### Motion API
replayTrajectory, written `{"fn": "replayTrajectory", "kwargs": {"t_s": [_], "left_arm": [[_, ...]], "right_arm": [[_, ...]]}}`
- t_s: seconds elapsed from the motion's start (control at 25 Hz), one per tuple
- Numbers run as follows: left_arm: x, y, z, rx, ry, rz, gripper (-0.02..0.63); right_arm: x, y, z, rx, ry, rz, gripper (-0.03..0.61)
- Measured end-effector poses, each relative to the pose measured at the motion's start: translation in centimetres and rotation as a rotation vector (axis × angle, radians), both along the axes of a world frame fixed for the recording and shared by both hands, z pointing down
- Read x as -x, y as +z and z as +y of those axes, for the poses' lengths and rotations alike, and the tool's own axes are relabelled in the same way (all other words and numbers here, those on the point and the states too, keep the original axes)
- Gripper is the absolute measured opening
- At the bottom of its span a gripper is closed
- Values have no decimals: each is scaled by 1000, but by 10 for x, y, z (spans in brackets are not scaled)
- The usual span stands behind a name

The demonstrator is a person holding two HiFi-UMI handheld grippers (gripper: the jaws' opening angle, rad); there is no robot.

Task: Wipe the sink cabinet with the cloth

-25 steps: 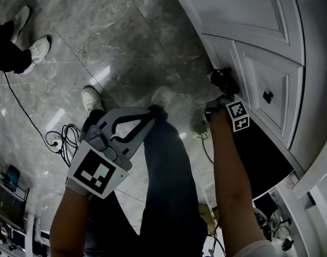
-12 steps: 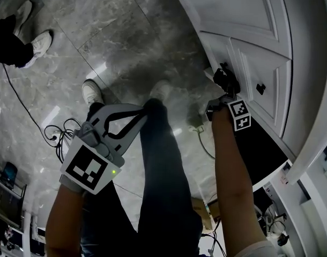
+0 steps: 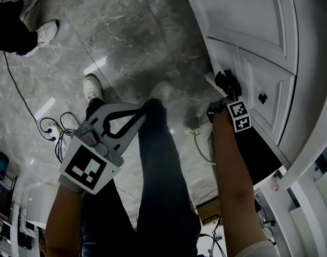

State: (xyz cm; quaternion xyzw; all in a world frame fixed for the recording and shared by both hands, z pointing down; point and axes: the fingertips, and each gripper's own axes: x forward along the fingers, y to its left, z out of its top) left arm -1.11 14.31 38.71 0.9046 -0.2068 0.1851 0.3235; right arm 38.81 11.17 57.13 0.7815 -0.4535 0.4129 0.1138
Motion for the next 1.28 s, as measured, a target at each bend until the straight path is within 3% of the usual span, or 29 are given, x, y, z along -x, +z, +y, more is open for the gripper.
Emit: {"fn": "replayTrajectory", "kwargs": {"t_s": [0.28, 0.84, 1.28], "left_arm": [[9, -2, 1, -4, -41, 15, 12], [42, 7, -2, 14, -135, 5, 12], [43, 12, -15, 15, -155, 3, 12]], "right_arm": [[22, 0, -28, 5, -78, 6, 140], [42, -2, -53, 18, -108, 33, 140], [71, 19, -93, -11, -167, -47, 140]]}}
